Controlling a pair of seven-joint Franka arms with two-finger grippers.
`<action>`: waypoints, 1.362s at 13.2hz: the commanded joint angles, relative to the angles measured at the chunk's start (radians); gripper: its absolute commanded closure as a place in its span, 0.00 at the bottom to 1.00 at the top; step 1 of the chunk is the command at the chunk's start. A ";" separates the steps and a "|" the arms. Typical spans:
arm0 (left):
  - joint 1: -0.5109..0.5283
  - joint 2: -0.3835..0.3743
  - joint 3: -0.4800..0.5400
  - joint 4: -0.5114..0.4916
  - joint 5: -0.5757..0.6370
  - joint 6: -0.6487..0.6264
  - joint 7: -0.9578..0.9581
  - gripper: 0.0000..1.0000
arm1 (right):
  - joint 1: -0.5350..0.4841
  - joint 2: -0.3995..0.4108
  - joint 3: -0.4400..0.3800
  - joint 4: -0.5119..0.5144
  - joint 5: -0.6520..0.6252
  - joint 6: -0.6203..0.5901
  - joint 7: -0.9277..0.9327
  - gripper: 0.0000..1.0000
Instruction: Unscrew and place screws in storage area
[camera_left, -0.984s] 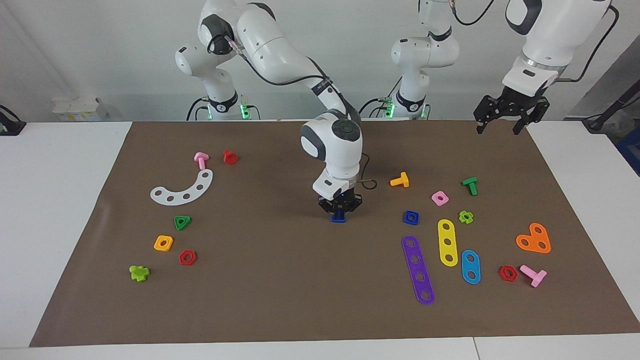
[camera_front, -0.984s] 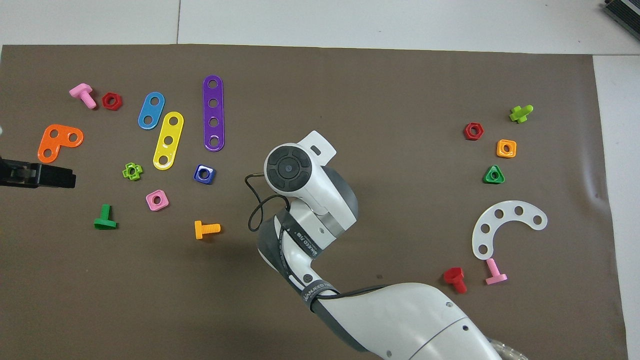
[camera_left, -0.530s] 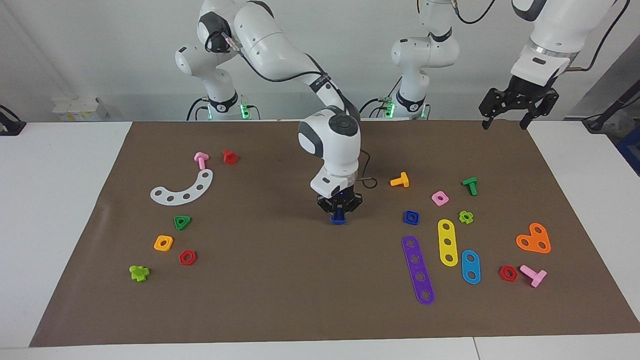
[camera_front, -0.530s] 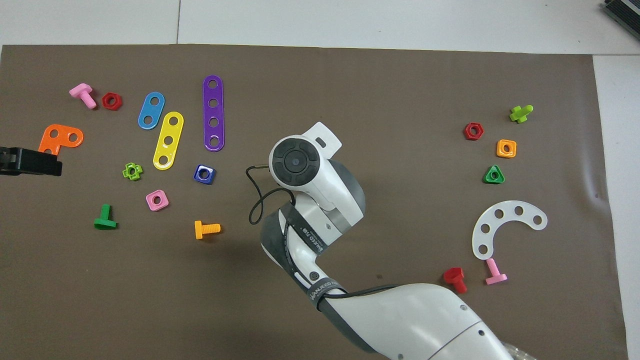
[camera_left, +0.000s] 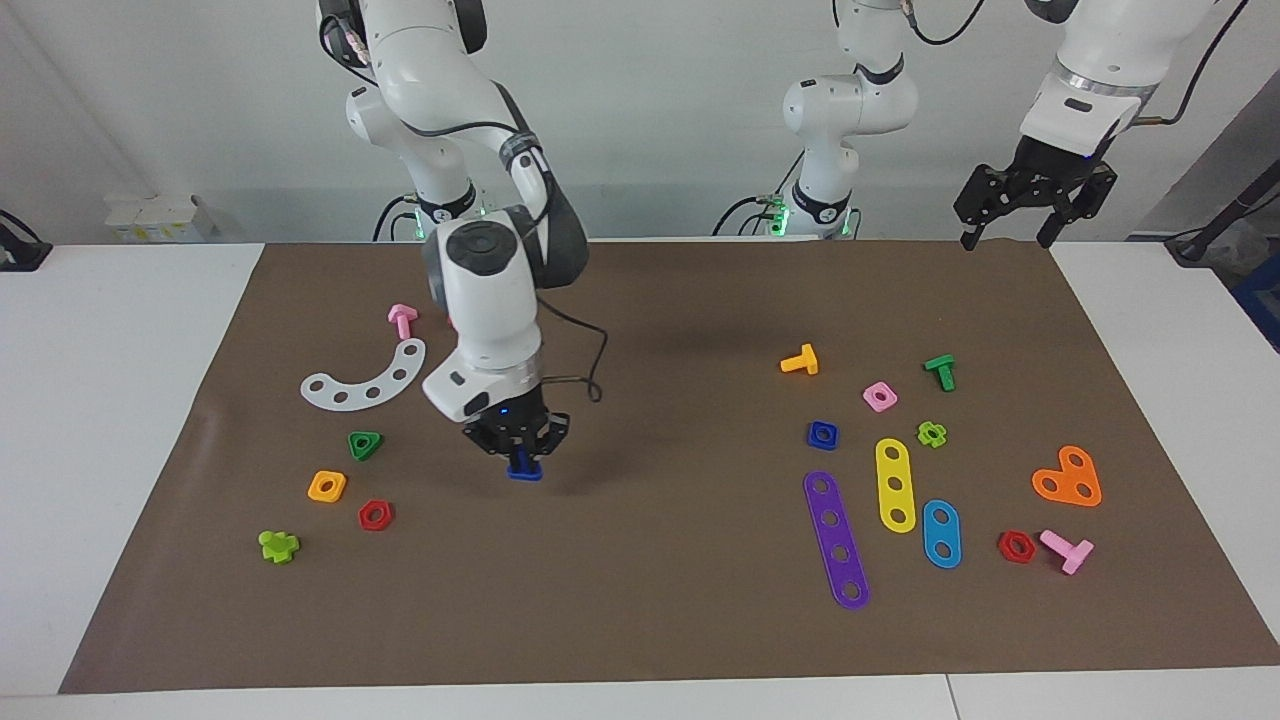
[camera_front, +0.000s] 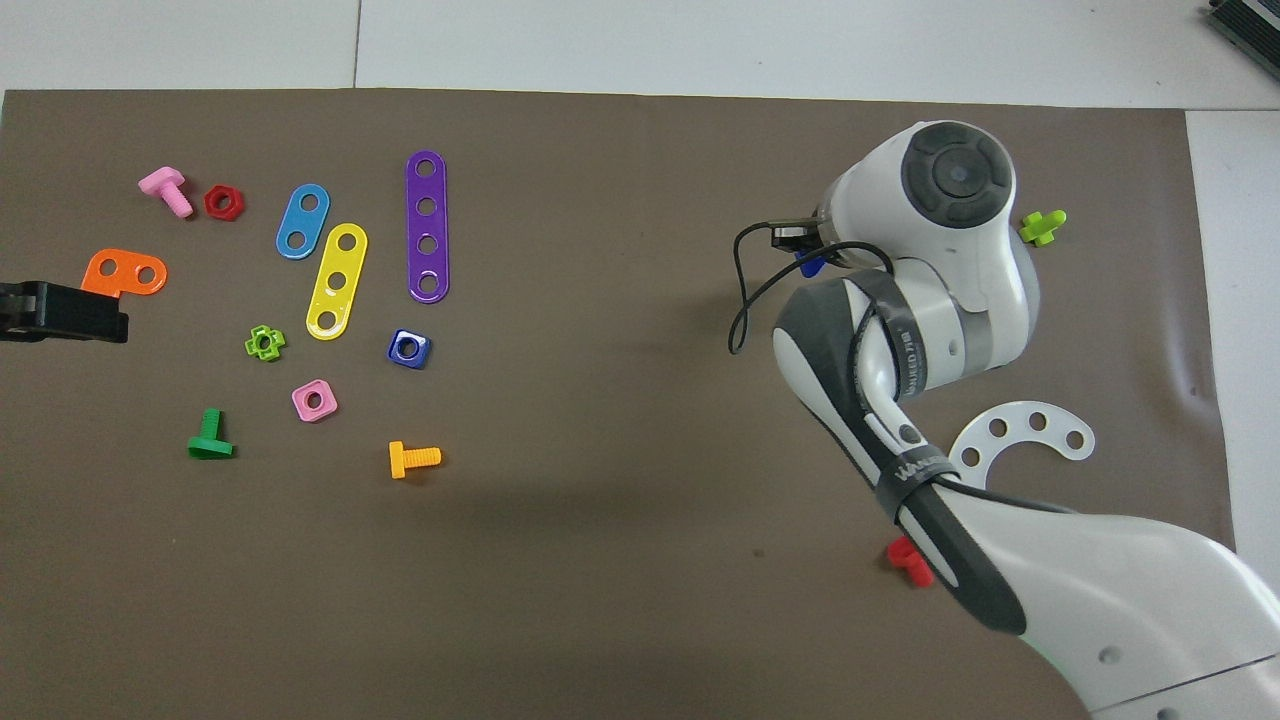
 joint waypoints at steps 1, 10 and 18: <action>0.022 -0.018 -0.006 -0.049 -0.007 0.031 -0.008 0.00 | -0.105 -0.051 0.020 -0.123 0.020 0.030 -0.160 1.00; 0.019 0.003 0.008 -0.098 -0.008 0.042 -0.009 0.00 | -0.196 -0.165 0.018 -0.435 0.146 0.212 -0.353 1.00; 0.012 0.020 0.011 -0.092 -0.015 0.016 -0.008 0.01 | -0.237 -0.180 0.017 -0.490 0.146 0.253 -0.424 1.00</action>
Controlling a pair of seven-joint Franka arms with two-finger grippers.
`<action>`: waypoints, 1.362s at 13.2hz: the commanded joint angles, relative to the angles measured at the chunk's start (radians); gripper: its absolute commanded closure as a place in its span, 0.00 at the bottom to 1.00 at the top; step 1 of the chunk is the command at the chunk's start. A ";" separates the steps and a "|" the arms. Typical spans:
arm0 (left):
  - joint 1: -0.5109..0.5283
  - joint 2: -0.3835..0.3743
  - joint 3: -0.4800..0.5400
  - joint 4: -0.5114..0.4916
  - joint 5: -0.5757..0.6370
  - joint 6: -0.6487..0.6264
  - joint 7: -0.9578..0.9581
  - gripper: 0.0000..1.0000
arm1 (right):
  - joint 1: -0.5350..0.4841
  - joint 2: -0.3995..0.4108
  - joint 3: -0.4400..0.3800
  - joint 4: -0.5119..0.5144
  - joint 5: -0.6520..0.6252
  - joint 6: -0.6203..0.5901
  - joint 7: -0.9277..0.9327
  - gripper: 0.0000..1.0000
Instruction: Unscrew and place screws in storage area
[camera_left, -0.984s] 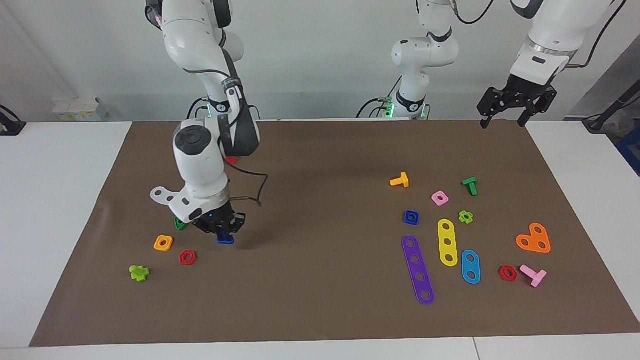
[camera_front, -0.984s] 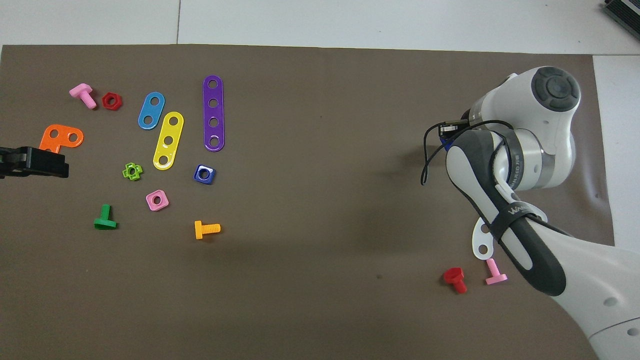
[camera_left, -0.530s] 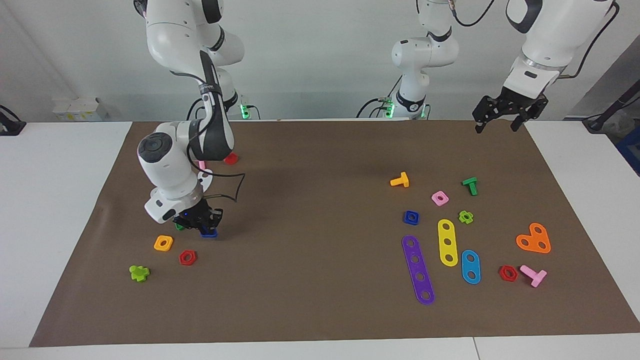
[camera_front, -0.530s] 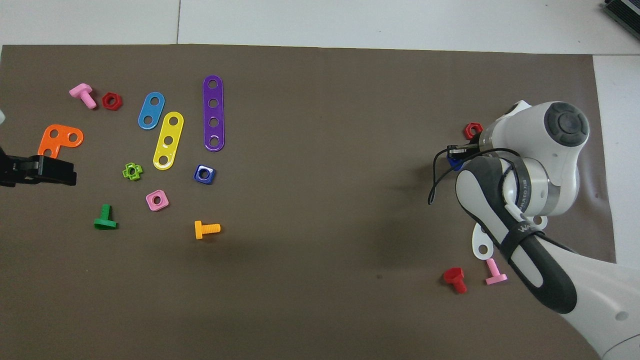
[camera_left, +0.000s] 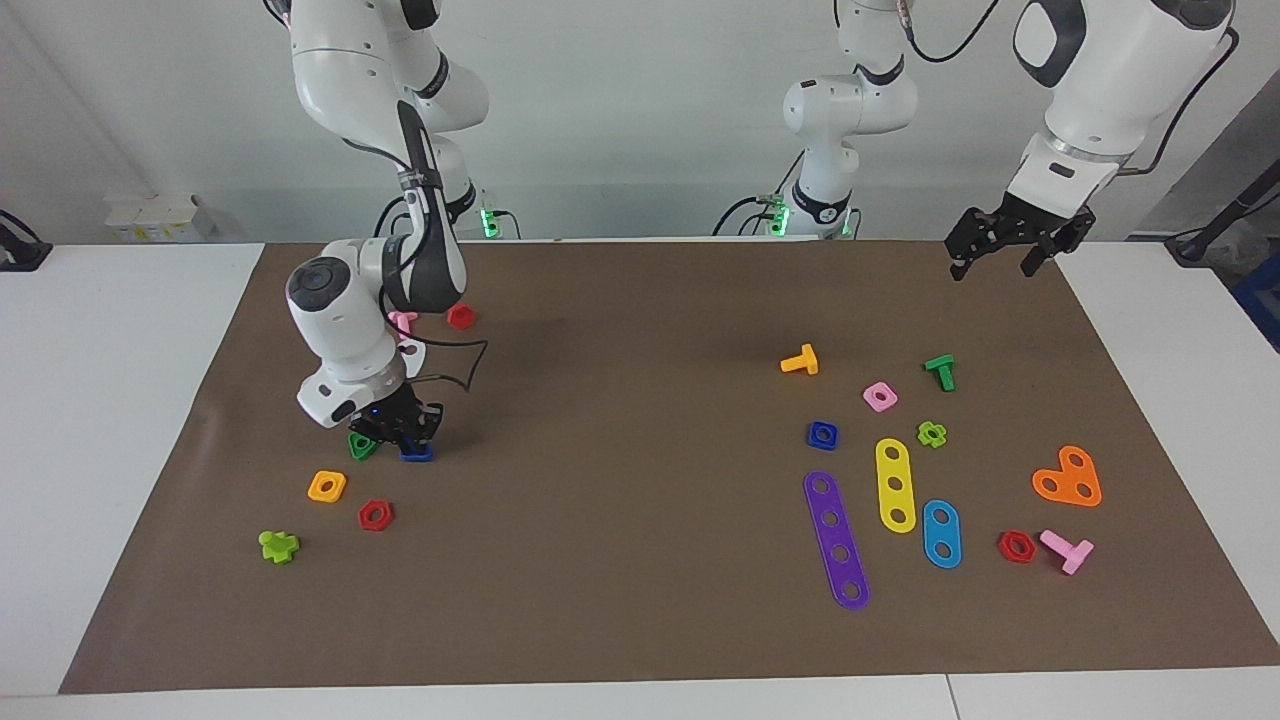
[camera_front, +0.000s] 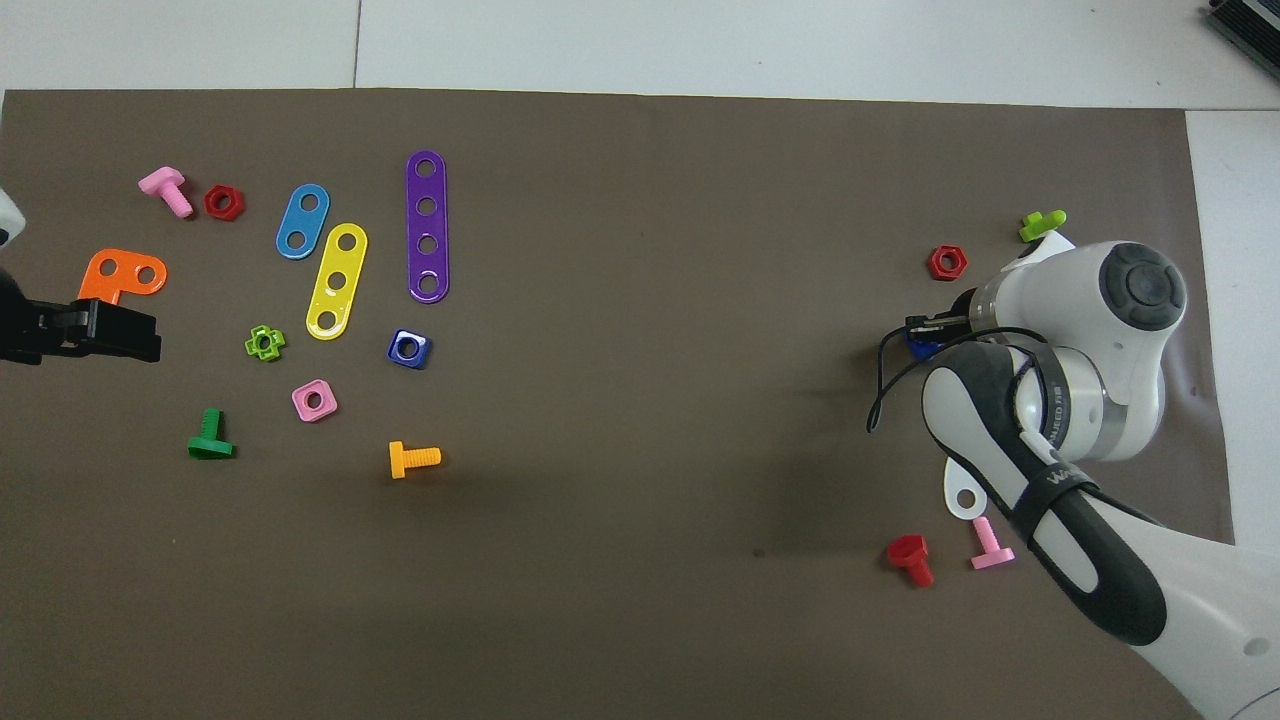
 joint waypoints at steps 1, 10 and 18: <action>-0.002 0.000 0.007 0.002 -0.014 -0.019 -0.005 0.01 | -0.029 -0.034 0.017 -0.042 0.027 0.028 -0.051 1.00; 0.004 -0.026 0.007 -0.056 -0.043 0.028 -0.001 0.00 | -0.028 -0.110 0.005 0.125 0.001 -0.229 0.081 0.00; -0.002 -0.039 0.001 -0.079 -0.046 0.036 0.001 0.00 | -0.058 -0.297 -0.003 0.304 -0.110 -0.655 0.160 0.00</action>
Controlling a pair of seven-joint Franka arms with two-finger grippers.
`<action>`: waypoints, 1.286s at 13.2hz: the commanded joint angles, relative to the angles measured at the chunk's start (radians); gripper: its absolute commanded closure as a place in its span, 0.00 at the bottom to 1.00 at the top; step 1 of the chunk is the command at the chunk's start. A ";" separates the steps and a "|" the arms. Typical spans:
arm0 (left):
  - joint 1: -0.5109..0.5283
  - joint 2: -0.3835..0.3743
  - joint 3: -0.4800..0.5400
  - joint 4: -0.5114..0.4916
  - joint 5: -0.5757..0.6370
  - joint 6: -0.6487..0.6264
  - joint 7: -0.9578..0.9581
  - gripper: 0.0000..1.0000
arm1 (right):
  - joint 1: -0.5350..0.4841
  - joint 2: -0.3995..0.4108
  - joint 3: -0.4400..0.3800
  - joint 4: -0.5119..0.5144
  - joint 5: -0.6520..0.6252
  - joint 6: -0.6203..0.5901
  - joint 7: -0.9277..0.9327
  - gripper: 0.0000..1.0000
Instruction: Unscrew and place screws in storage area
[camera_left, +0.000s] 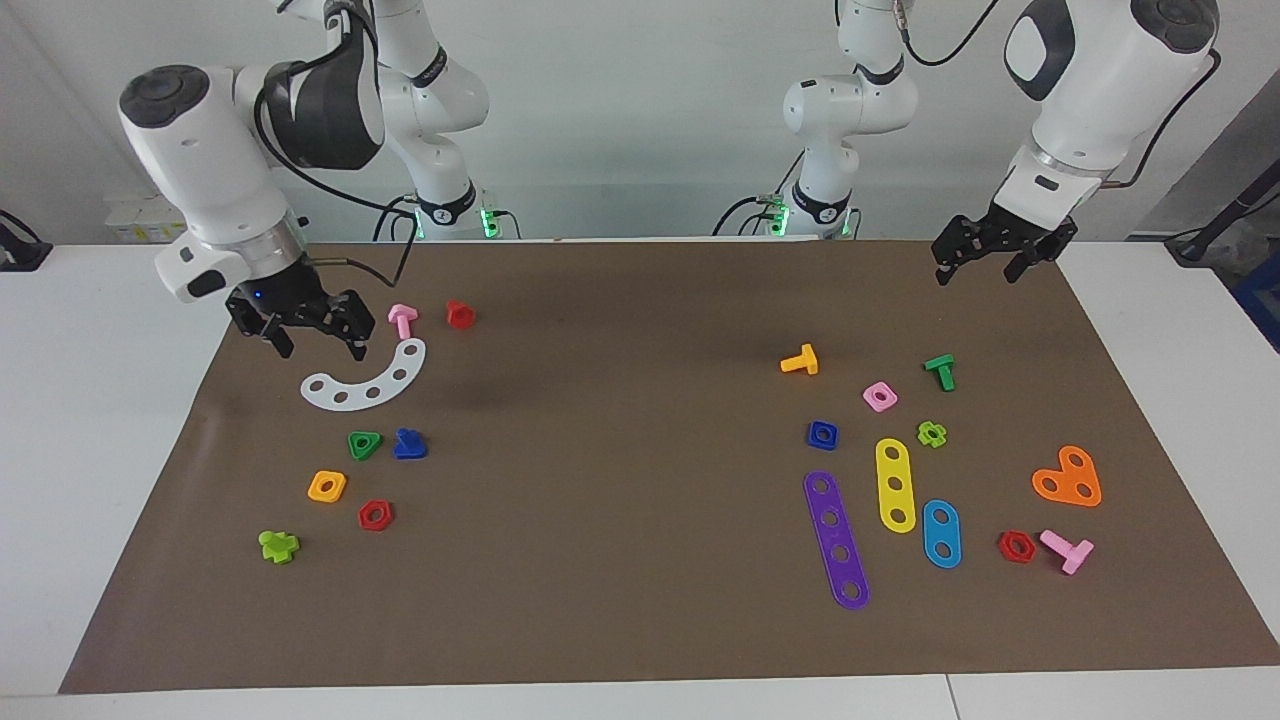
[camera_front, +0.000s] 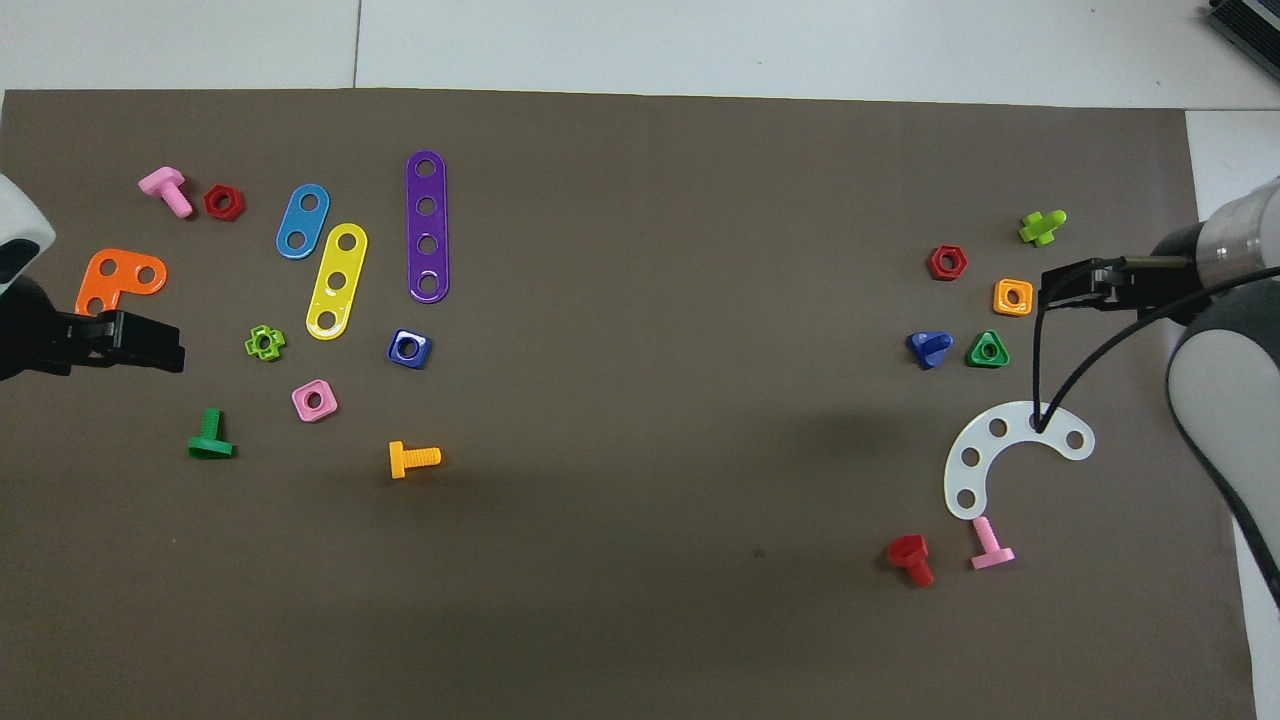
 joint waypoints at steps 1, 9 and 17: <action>0.001 -0.030 0.001 -0.036 -0.017 0.020 0.001 0.00 | -0.025 -0.049 0.006 -0.009 -0.019 -0.059 0.006 0.00; 0.015 -0.028 0.007 -0.031 -0.017 0.036 -0.002 0.00 | -0.066 -0.063 0.009 0.184 -0.027 -0.322 -0.071 0.00; 0.001 -0.027 0.006 -0.028 -0.016 0.045 -0.002 0.00 | -0.151 -0.104 0.101 0.112 -0.027 -0.313 -0.063 0.00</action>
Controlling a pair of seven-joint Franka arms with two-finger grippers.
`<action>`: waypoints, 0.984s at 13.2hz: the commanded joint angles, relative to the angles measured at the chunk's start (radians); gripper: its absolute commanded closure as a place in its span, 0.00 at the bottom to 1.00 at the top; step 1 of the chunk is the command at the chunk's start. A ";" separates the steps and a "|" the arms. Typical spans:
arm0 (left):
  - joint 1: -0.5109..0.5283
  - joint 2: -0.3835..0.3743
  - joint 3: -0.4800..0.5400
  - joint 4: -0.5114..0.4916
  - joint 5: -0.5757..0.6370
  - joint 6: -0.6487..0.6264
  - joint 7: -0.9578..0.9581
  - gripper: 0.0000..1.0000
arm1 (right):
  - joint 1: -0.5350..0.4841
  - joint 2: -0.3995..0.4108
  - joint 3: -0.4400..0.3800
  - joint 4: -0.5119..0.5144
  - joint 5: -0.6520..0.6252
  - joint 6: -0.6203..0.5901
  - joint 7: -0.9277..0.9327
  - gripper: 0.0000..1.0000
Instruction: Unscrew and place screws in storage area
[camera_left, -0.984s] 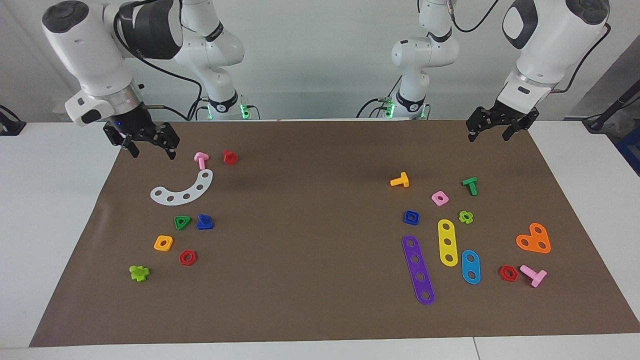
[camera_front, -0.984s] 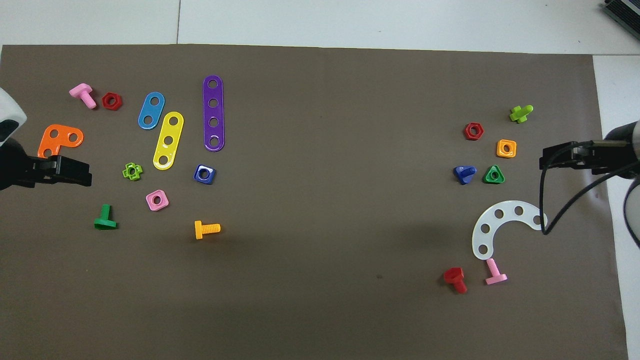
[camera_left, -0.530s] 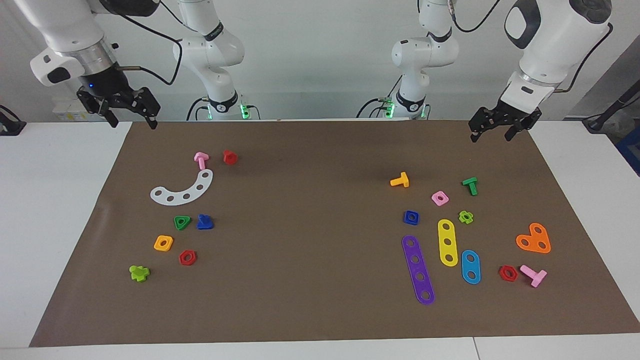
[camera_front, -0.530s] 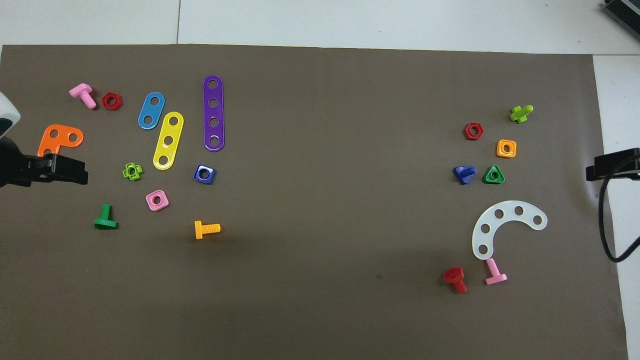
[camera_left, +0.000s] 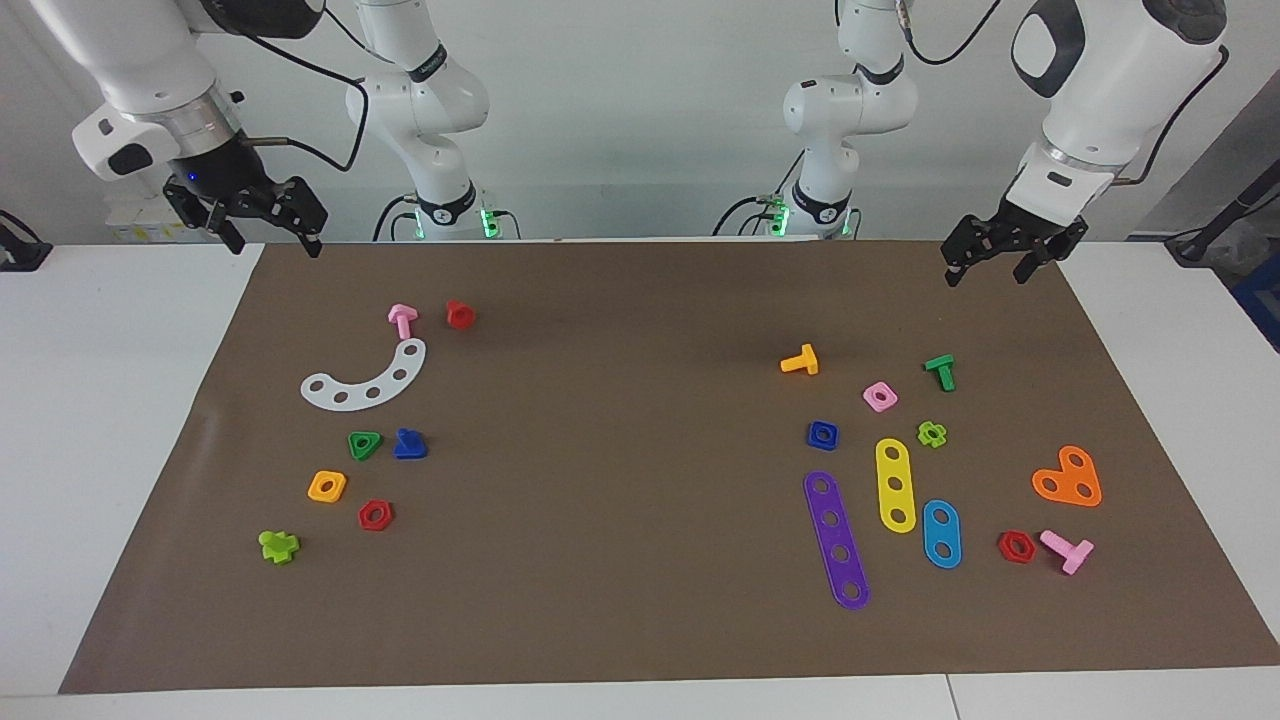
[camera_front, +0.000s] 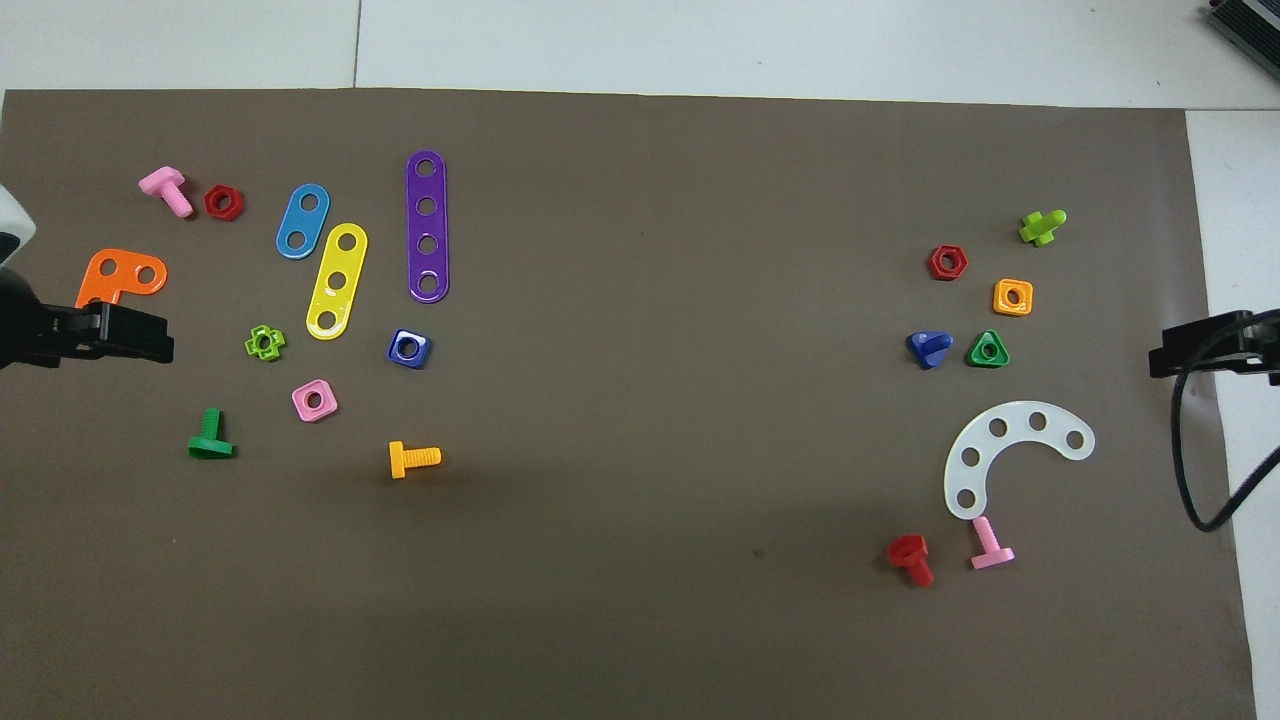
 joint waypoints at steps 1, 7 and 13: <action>-0.007 -0.025 0.002 -0.028 -0.015 0.016 -0.001 0.00 | -0.063 -0.025 0.055 -0.026 -0.012 0.000 -0.008 0.00; 0.003 -0.025 0.002 -0.028 -0.015 0.016 0.004 0.00 | -0.057 -0.018 0.068 -0.015 -0.019 -0.009 -0.011 0.00; 0.007 -0.025 0.003 -0.028 -0.015 0.022 0.004 0.00 | -0.033 -0.016 0.068 -0.019 -0.043 0.034 0.001 0.00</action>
